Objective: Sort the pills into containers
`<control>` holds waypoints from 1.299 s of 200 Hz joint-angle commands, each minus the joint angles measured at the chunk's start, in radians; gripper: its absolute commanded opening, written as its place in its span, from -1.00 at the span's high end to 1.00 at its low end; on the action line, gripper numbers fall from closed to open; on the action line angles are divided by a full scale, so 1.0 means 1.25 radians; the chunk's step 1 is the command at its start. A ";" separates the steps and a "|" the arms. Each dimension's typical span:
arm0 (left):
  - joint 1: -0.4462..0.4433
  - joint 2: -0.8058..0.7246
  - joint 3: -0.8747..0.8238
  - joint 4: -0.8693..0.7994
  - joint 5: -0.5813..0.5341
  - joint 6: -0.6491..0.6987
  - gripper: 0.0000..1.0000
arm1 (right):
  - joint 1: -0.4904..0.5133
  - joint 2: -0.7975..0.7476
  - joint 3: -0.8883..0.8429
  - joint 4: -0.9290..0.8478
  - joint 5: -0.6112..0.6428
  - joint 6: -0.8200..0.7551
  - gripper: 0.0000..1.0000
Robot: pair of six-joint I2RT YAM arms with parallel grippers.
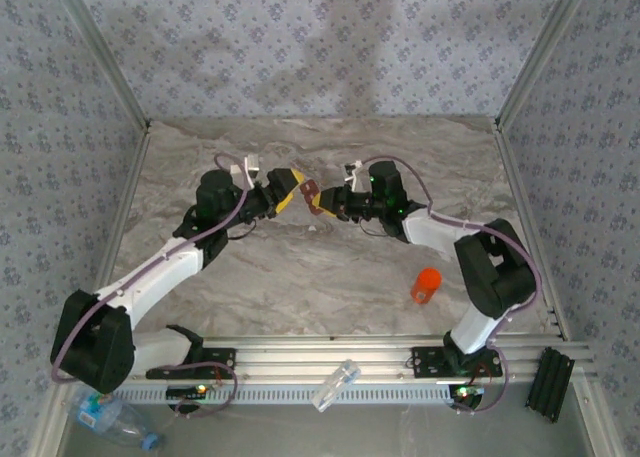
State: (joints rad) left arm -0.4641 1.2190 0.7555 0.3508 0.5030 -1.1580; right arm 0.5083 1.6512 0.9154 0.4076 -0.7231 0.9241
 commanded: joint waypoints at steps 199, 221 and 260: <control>0.031 0.137 -0.018 0.228 0.048 -0.055 -0.74 | 0.039 -0.133 -0.116 0.181 0.110 0.094 0.80; 0.032 0.166 -0.010 0.268 0.051 -0.066 -0.69 | 0.036 -0.113 -0.106 0.234 0.090 0.166 0.77; 0.037 0.203 -0.012 0.307 0.040 -0.081 -0.60 | 0.034 -0.099 -0.096 0.183 0.126 0.177 0.70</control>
State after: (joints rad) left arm -0.4305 1.4639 0.7315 0.6540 0.5457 -1.2488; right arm 0.5560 1.5085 0.7582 0.6319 -0.5728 1.0874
